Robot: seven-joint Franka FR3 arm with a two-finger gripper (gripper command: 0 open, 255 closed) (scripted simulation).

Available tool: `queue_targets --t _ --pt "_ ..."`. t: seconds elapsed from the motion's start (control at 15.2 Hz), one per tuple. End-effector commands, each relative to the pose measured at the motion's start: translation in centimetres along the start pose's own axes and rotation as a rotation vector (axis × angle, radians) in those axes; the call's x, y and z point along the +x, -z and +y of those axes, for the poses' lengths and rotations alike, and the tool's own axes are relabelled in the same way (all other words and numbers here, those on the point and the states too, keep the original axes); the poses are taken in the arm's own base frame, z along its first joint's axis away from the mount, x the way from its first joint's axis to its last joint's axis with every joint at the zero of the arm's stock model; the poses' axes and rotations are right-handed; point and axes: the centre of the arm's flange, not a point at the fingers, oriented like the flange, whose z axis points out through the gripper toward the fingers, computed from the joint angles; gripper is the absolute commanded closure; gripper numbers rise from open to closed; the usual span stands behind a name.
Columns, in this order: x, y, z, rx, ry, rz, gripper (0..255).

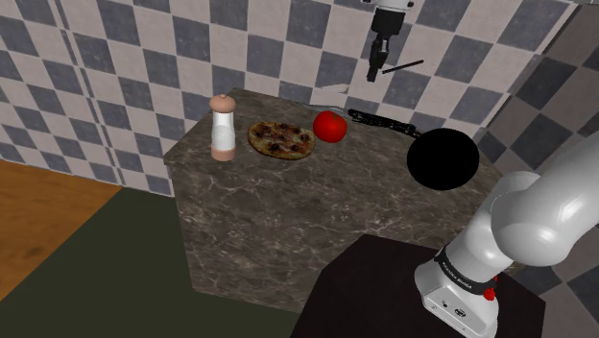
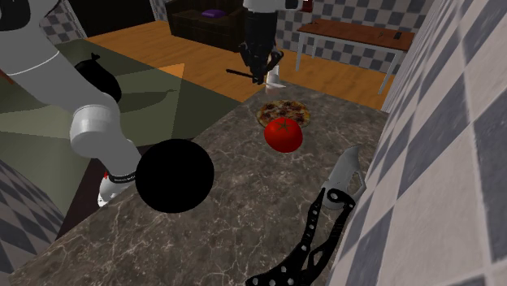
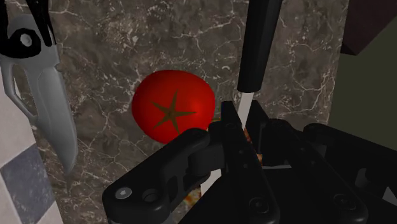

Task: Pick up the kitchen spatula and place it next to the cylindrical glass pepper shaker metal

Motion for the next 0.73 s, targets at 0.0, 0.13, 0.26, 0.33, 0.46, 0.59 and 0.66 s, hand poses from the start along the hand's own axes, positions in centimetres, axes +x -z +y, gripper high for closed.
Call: queue_targets --t 0.0,0.13,0.26,0.33,0.46,0.59,0.66 --pt "1.8 0.0 -1.9 0.0 -0.002 0.0 255" --pt "3.7 0.2 -3.7 0.0 -0.002 0.0 255" --pt "5.6 0.3 -5.5 0.0 -0.002 0.0 255" --pt "6.6 0.3 -6.5 0.0 -0.002 0.0 255" --pt "8.5 0.5 -8.3 0.0 -0.002 0.0 255" --pt "10.4 0.6 -10.1 0.0 -0.002 0.0 255" --pt "11.4 0.7 -11.0 0.0 -0.002 0.0 255"
